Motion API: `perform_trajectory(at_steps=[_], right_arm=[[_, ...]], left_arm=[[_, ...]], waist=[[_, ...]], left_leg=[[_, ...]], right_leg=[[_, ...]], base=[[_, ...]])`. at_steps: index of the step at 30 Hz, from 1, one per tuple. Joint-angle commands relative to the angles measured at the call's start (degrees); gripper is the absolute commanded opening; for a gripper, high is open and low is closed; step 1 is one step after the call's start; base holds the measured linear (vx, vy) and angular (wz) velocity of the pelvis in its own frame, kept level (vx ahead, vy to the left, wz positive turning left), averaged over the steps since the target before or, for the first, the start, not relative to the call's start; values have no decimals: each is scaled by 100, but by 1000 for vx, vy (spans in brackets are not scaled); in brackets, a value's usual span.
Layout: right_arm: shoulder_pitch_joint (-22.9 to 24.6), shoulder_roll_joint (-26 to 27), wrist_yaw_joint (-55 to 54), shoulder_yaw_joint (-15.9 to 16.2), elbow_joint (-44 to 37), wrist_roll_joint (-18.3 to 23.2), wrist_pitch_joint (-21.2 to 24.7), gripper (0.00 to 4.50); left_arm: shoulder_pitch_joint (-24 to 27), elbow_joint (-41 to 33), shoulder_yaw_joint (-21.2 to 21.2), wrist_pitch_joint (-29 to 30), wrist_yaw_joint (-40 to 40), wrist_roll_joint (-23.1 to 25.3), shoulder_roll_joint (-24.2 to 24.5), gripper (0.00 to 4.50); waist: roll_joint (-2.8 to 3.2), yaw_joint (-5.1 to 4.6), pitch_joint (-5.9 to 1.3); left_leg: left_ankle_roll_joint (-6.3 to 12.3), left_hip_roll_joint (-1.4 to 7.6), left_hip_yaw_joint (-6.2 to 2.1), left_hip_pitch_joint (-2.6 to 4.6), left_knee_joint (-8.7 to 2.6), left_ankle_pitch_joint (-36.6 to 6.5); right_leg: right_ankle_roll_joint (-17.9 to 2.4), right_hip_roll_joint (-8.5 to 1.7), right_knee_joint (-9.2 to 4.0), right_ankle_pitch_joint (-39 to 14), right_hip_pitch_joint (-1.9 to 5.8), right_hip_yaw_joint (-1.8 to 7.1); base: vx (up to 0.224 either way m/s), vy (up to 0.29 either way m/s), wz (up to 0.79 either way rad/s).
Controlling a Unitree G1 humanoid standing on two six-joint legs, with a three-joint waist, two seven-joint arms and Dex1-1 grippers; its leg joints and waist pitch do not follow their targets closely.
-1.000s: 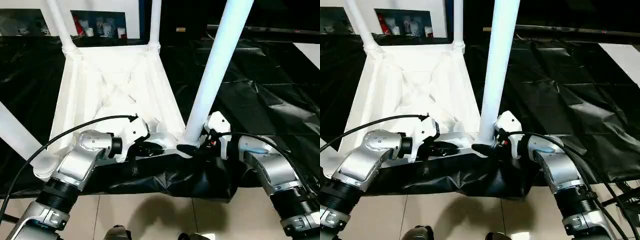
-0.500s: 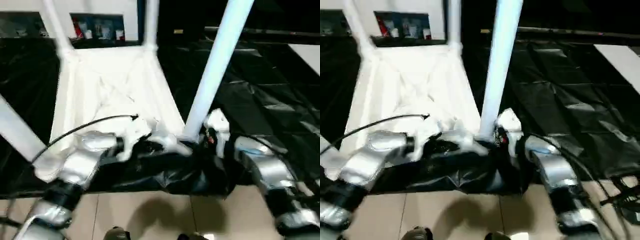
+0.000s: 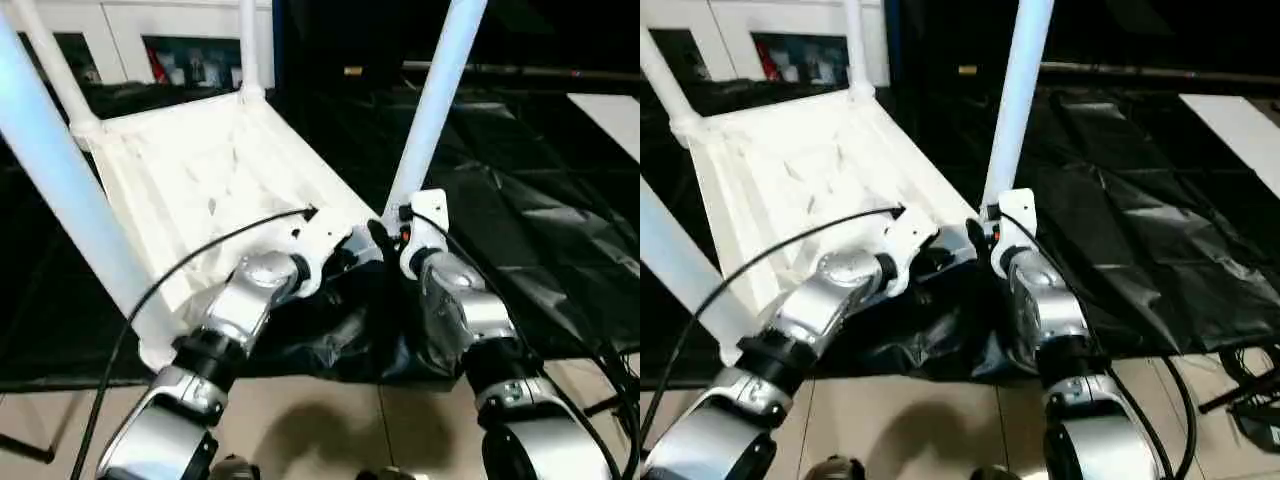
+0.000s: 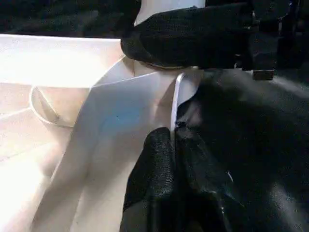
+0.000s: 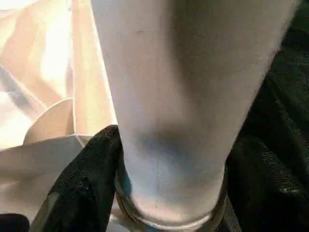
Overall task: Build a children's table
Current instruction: Rotate leg to tighten
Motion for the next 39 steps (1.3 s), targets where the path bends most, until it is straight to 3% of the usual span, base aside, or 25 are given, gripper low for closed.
perform_trajectory(at_steps=[1,3,6,10,11,16,19,29,34,39], right_arm=[[143,376,449,360,174,84,86,344],[96,225,701,275,65,91,-100,368],[158,-40,1168,301,-214,183,-120,382],[306,-516,1894,527,-535,117,-200,382],[306,-516,1894,527,-535,117,-200,382],[692,-1418,3270,963,-1123,46,-243,382],[782,-1564,3669,948,-1336,140,-171,382],[941,-1839,4361,1065,-1696,383,42,382],[987,-1825,4447,1030,-1747,378,94,313],[1022,-1839,4472,1038,-1796,459,131,279]], left_arm=[[-120,144,224,-126,529,75,-14,0],[18,-33,73,-341,-36,-9,154,0],[151,-216,1,-417,-434,-80,332,0],[340,-442,-100,-644,-1089,-235,595,0],[340,-442,-100,-644,-1089,-235,595,0],[680,-1026,-165,-739,-2283,-674,1081,0],[801,-1286,-103,-643,-2700,-979,1246,0],[983,-1462,28,-580,-3020,-1033,1511,0],[1028,-1523,22,-534,-3043,-1081,1550,0],[1071,-1574,28,-489,-3077,-1077,1552,0]], waist=[[-26,7,-411],[-42,-34,-412],[-34,-32,-435],[-33,-14,-451],[-16,-12,-451],[-7,46,-424],[-17,53,-421],[-28,65,-425],[-32,65,-423],[-35,60,-422]], left_leg=[[73,53,11,19,-379,-1421],[101,45,-14,-49,-402,-1316],[226,60,14,-2,-357,-1088],[444,57,34,-15,-324,-744],[490,64,47,1,-318,-700],[490,106,54,26,-335,-954],[452,107,51,18,-344,-1027],[467,110,51,13,-336,-943],[474,107,53,14,-332,-890],[494,101,55,14,-327,-835]], right_leg=[[-884,-234,-488,-1441,253,218],[-865,-236,-474,-1436,311,187],[-1025,-252,-453,-1012,298,213],[-1271,-224,-384,-389,316,205],[-1347,-221,-374,-315,286,211],[-1381,-225,-390,-531,278,215],[-1410,-236,-388,-668,272,214],[-1372,-246,-387,-694,273,220],[-1378,-240,-380,-653,269,219],[-1393,-237,-375,-600,270,218]], base=[[0,0,0],[0,0,0],[0,0,0],[0,0,0],[0,0,0],[0,0,0],[0,0,0],[0,0,0],[0,0,0],[0,0,0]])
